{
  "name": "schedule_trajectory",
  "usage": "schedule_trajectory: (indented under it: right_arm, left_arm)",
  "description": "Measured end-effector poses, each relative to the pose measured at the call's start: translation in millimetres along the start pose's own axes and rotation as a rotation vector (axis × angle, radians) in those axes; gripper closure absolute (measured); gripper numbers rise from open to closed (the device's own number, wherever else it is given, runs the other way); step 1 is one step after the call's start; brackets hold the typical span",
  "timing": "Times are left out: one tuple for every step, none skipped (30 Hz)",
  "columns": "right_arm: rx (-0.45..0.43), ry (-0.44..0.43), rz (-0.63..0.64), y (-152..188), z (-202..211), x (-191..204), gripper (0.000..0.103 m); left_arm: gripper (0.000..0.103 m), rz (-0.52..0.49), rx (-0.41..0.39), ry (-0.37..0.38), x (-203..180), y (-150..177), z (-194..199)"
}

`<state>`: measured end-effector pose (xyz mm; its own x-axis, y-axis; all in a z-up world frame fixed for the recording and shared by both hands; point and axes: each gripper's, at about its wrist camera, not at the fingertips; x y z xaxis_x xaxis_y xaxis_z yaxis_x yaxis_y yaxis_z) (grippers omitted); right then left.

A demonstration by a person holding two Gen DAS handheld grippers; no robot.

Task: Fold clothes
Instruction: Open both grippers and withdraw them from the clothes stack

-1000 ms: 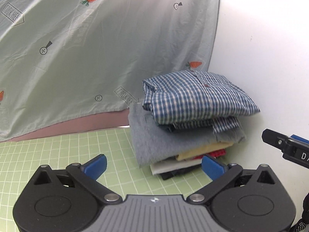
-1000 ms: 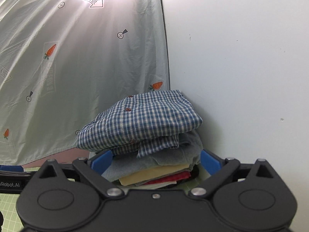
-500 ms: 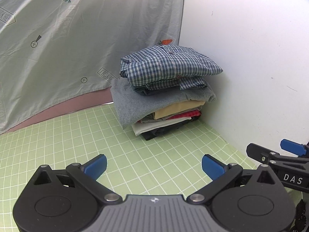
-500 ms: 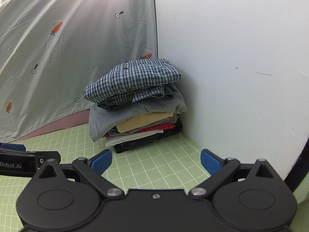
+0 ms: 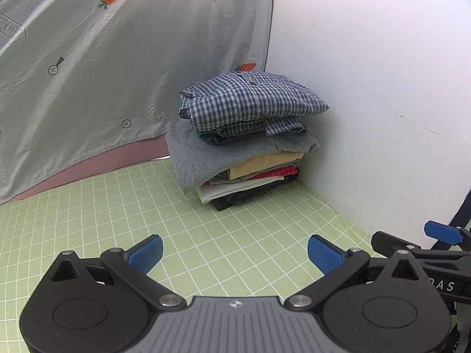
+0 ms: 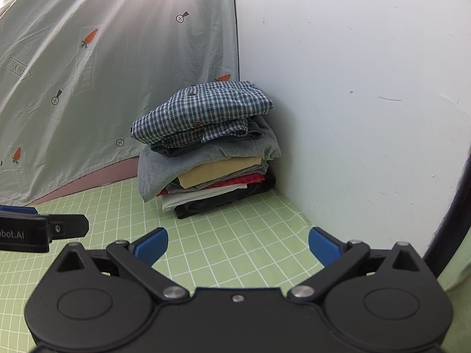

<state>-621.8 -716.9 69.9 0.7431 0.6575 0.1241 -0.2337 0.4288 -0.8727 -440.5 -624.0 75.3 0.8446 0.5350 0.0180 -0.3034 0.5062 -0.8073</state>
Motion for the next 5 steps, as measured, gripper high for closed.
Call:
schedule_trajectory:
  right_arm:
    - [0.0,0.002,0.0,0.0,0.2,-0.2,0.0]
    - [0.0,0.004,-0.001,0.0,0.4,-0.6,0.0]
    - [-0.001,0.004,-0.002,0.1,0.4,-1.1,0.0]
    - [0.0,0.006,-0.002,0.2,0.3,-1.3,0.0]
    - [0.0,0.007,-0.001,0.3,0.2,-1.4,0.0]
  left_arm:
    - [0.0,0.001,0.001,-0.001,0.0,-0.1,0.0]
    - [0.0,0.002,0.001,-0.002,-0.1,-0.2,0.0]
    - [0.0,0.002,0.003,0.0,0.0,-0.4,-0.2]
    - [0.0,0.002,0.004,0.001,0.0,-0.7,-0.4]
    - [0.0,0.002,0.005,0.001,-0.2,-0.9,-0.8]
Point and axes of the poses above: each gripper's, at about its wrist camera, not at the fingertips, and z roughly against the way its jaws point, x to its left, y to its underside, and after that the axes turned 9 degrees about -y, right-handed
